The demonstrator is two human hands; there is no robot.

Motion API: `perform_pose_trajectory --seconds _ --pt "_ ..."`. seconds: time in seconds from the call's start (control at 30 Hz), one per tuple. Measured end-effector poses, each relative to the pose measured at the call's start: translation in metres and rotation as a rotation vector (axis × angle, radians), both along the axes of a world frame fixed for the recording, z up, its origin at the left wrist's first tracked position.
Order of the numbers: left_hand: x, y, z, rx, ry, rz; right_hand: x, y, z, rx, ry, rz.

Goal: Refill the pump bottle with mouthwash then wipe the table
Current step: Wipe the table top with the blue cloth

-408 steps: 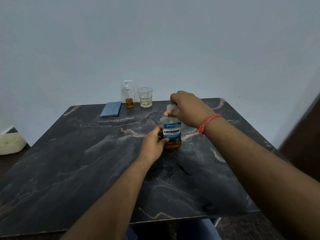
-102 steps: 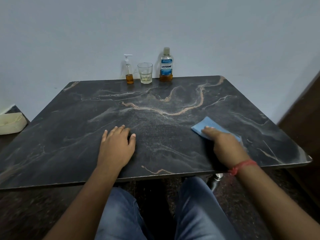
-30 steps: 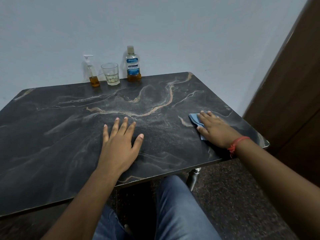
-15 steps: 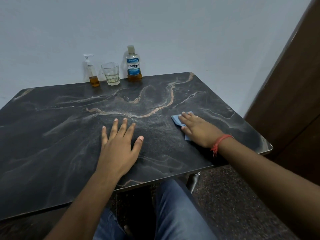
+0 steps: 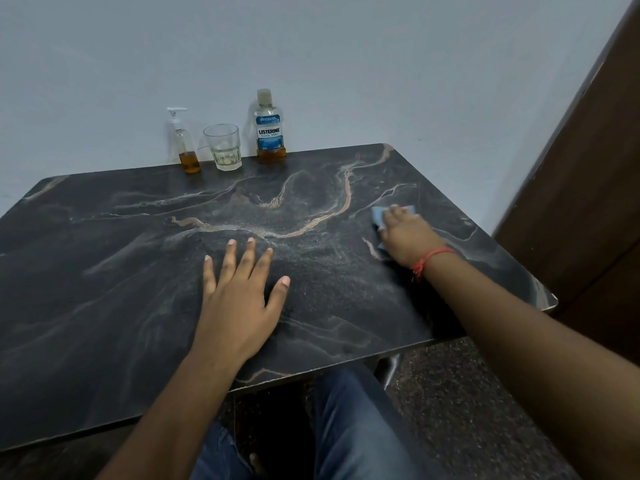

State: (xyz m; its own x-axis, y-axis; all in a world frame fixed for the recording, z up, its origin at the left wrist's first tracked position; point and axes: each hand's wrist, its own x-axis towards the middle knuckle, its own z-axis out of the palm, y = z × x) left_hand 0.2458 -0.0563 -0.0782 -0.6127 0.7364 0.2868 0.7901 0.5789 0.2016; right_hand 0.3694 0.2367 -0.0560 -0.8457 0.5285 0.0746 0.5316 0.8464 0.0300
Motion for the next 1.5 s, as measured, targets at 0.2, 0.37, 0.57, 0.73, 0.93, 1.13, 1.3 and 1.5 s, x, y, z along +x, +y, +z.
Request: perform_pose_trajectory --seconds 0.2,0.37,0.57,0.73,0.93,1.13,1.3,1.5 --pt "0.001 0.001 0.000 -0.011 0.008 0.011 -0.016 0.006 0.007 -0.078 0.025 -0.058" --pt "0.001 0.001 0.001 -0.010 -0.004 0.020 -0.042 -0.035 0.001 -0.151 0.016 0.274" --pt "0.001 0.001 0.000 -0.015 -0.003 0.025 -0.056 -0.015 0.014 0.039 -0.089 0.046" --pt "0.002 0.002 0.001 -0.020 -0.012 0.022 -0.072 -0.049 0.000 -0.150 0.046 0.312" --pt "0.000 0.001 0.002 -0.024 -0.005 0.054 -0.070 -0.081 -0.009 -0.131 0.028 0.341" --pt "-0.016 -0.011 0.003 -0.051 -0.004 0.101 -0.057 -0.088 0.000 -0.096 0.078 0.171" --pt "-0.052 -0.038 0.005 -0.111 -0.010 0.191 -0.057 -0.136 -0.012 -0.149 0.083 0.452" --pt "-0.086 -0.074 0.003 -0.150 -0.013 0.282 -0.074 -0.162 -0.013 -0.105 0.126 0.312"
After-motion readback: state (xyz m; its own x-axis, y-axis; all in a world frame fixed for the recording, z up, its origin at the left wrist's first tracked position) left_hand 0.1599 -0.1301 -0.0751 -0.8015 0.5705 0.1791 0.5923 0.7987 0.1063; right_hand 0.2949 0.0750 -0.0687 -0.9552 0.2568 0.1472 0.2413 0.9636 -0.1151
